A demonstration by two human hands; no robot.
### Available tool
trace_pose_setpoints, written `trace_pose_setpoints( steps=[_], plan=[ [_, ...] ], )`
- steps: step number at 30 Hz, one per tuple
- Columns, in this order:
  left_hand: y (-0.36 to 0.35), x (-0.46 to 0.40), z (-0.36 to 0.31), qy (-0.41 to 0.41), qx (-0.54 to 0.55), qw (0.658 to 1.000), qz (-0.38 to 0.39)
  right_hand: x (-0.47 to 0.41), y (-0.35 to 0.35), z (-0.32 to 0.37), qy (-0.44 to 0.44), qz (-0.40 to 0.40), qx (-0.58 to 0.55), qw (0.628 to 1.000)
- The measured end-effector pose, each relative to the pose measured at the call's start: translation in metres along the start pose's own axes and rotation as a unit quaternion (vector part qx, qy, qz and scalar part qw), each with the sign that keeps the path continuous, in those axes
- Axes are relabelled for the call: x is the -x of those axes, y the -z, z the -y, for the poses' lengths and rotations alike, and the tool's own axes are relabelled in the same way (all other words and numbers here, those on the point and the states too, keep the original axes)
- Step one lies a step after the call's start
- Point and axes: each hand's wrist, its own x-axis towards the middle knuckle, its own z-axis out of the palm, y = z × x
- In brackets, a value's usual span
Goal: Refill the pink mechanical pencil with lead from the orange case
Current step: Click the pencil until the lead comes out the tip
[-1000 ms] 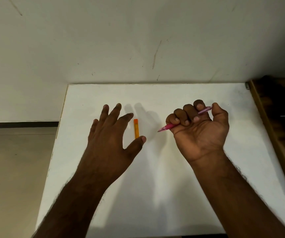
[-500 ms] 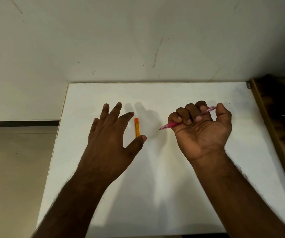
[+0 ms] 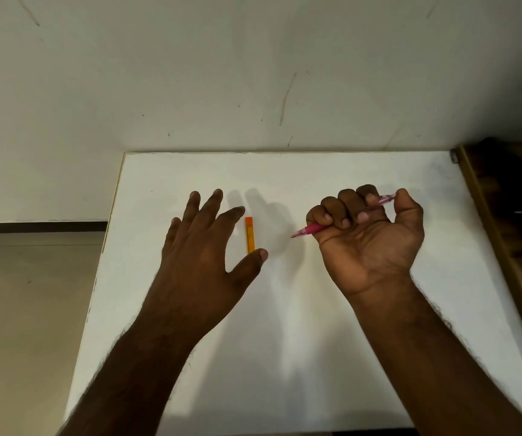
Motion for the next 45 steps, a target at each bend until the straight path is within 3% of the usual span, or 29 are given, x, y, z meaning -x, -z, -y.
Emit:
trace_pose_setpoints(
  steps=[45],
  plan=[
    [-0.0005,-0.0001,0.0012,0.001,-0.004,1.0,0.002,-0.0026,0.0007,-0.0009,0.007,-0.025,0.036,0.999]
  ],
)
